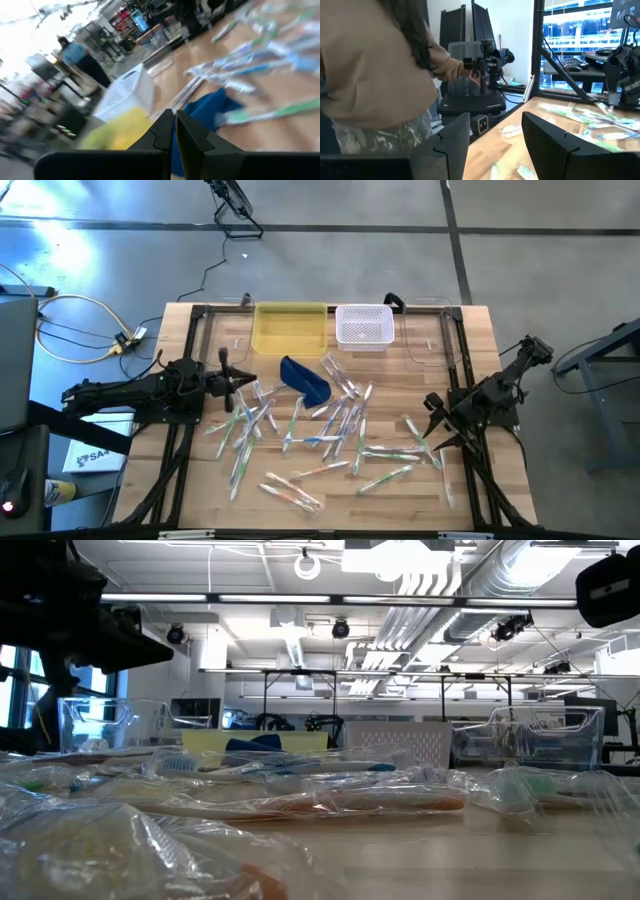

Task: Pick & Place Toothbrushes
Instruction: Put the violet toothbrush into the right transparent bin

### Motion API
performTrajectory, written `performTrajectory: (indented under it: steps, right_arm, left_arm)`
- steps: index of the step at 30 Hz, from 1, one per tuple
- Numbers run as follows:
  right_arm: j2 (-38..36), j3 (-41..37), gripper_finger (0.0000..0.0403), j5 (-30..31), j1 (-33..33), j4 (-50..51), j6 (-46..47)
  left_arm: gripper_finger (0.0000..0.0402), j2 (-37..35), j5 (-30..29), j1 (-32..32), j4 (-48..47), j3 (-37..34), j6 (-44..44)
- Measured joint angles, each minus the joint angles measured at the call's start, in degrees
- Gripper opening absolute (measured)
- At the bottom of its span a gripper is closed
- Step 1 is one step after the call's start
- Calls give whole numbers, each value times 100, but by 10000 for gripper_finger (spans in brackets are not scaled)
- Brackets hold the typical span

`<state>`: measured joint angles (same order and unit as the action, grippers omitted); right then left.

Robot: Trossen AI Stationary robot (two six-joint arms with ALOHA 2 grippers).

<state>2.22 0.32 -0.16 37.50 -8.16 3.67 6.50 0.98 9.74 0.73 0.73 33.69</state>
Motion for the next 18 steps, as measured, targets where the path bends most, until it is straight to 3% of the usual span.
performTrajectory:
  steps: [5, 9, 18]
  right_arm:
    - [0, 1, 174, -7, 0, -237, 1065]
    - [-2, 0, 174, -7, 0, -481, 1133]
    - [-2, 0, 174, 3, 0, -1340, 1175]
  left_arm:
    - [17, 1, 237, 0, 8, 0, -1675]
    - [17, 0, 221, 0, 38, 0, -3341]
    - [17, 1, 102, 0, 39, 0, -3722]
